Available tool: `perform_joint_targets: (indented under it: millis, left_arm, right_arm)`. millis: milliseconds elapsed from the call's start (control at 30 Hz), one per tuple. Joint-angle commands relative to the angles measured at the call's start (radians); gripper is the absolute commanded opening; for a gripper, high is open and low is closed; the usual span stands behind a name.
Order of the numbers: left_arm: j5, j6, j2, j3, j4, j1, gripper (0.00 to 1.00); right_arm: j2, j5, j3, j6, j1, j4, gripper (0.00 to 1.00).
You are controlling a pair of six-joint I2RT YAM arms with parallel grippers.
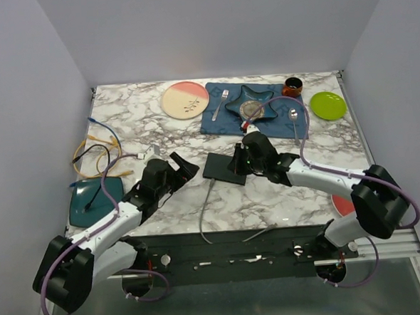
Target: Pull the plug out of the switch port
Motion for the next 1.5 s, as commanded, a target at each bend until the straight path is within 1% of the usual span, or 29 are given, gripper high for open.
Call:
perform_joint_targets:
  millis: [0, 67, 100, 167, 200, 267, 300, 333, 467, 533, 700, 900, 933, 1000, 1033, 1233, 1333, 1467]
  left_arm:
    - [0.153, 0.026, 0.012, -0.072, 0.288, -0.013, 0.99]
    - [0.200, 0.047, 0.085, -0.041, 0.286, -0.013, 0.98]
    - [0.213, 0.055, 0.108, -0.034, 0.288, -0.014, 0.95]
    - [0.242, 0.057, 0.179, -0.035, 0.334, -0.018, 0.90]
    - [0.259, 0.049, 0.197, -0.040, 0.354, -0.019, 0.83]
    - [0.279, 0.044, 0.248, -0.056, 0.424, -0.024, 0.77]
    - [0.294, 0.043, 0.265, -0.058, 0.443, -0.024, 0.72]
    - [0.297, 0.038, 0.294, -0.060, 0.465, -0.025, 0.71]
    - [0.328, 0.018, 0.351, -0.086, 0.541, -0.025, 0.70]
    - [0.337, 0.009, 0.375, -0.098, 0.584, -0.025, 0.72]
    - [0.348, -0.020, 0.421, -0.129, 0.642, -0.025, 0.73]
    - [0.387, -0.067, 0.526, -0.147, 0.797, -0.025, 0.63]
    - [0.392, -0.096, 0.561, -0.155, 0.871, -0.025, 0.62]
    - [0.398, -0.127, 0.599, -0.178, 0.947, -0.025, 0.61]
    - [0.398, -0.159, 0.636, -0.182, 1.010, -0.025, 0.61]
    - [0.397, -0.242, 0.762, -0.212, 1.200, -0.025, 0.56]
    - [0.386, -0.267, 0.792, -0.218, 1.243, -0.025, 0.53]
    - [0.354, -0.278, 0.796, -0.228, 1.251, -0.025, 0.50]
  right_arm:
    - [0.085, -0.083, 0.040, 0.013, -0.034, 0.033, 0.04]
    - [0.133, -0.090, 0.048, 0.021, -0.045, 0.032, 0.04]
    - [0.147, -0.103, 0.051, 0.025, -0.050, 0.032, 0.03]
    - [0.186, -0.120, 0.057, 0.041, -0.064, 0.032, 0.01]
    - [0.199, -0.135, 0.059, 0.044, -0.067, 0.067, 0.01]
    - [0.222, -0.144, 0.054, 0.048, -0.071, 0.079, 0.01]
    - [0.228, -0.152, 0.054, 0.048, -0.073, 0.088, 0.01]
    - [0.234, -0.155, 0.053, 0.050, -0.073, 0.093, 0.01]
    - [0.259, -0.172, 0.040, 0.061, -0.085, 0.115, 0.01]
    - [0.268, -0.181, 0.031, 0.064, -0.090, 0.128, 0.01]
    - [0.285, -0.192, 0.020, 0.070, -0.096, 0.148, 0.01]
    - [0.297, -0.195, 0.014, 0.078, -0.102, 0.156, 0.01]
    - [0.297, -0.195, 0.013, 0.078, -0.104, 0.156, 0.01]
    - [0.297, -0.196, 0.013, 0.079, -0.104, 0.156, 0.01]
    - [0.297, -0.198, 0.013, 0.078, -0.104, 0.156, 0.01]
    - [0.291, -0.199, 0.007, 0.076, -0.110, 0.156, 0.01]
    - [0.286, -0.198, 0.002, 0.075, -0.111, 0.156, 0.01]
    - [0.286, -0.198, -0.001, 0.075, -0.113, 0.156, 0.01]
